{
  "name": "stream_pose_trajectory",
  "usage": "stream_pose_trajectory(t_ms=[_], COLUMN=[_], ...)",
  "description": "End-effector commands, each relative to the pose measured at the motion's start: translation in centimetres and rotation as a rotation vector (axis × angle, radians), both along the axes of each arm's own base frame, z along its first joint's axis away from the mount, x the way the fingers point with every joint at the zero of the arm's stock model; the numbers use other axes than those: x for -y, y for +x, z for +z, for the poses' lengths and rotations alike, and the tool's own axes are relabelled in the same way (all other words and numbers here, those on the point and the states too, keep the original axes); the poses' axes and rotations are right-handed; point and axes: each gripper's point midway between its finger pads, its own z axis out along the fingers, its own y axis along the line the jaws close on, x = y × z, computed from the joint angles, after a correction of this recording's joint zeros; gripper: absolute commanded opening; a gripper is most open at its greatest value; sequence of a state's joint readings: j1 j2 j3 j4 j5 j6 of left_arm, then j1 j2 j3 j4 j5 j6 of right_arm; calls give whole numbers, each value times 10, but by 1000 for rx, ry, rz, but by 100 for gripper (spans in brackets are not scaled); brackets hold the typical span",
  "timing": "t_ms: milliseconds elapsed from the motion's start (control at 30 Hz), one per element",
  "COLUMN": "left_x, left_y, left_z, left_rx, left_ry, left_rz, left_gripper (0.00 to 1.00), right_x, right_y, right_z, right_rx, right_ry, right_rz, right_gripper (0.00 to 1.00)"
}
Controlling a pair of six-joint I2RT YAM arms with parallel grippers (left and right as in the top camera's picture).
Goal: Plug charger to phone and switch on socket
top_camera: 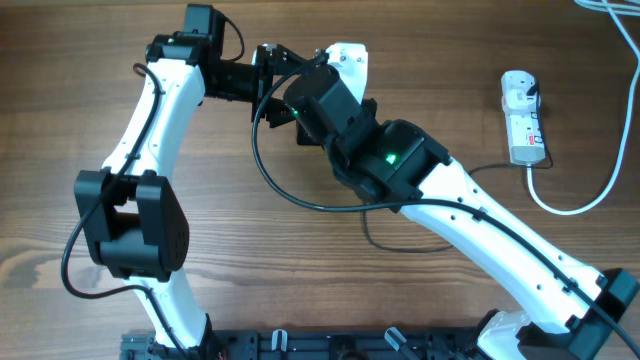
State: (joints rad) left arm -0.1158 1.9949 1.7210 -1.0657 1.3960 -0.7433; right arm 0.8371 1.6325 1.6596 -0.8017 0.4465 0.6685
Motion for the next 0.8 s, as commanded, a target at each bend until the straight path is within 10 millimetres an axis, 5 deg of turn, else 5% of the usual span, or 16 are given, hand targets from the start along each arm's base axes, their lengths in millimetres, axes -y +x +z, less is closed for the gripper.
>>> stream_pose_trajectory(t_ms=[0, 400, 767], left_x=[1, 1, 1], left_y=[-7, -7, -7], left_z=[23, 23, 23], left_rx=[24, 24, 24], left_ry=[-55, -55, -55], left_rz=[-13, -13, -13], left_gripper=[68, 69, 69], right_x=[-2, -4, -7], right_y=[4, 3, 2], right_z=[1, 0, -1], right_rx=[10, 12, 2], right_ry=[-11, -29, -19], right_rz=[3, 32, 46], right_gripper=[32, 23, 5])
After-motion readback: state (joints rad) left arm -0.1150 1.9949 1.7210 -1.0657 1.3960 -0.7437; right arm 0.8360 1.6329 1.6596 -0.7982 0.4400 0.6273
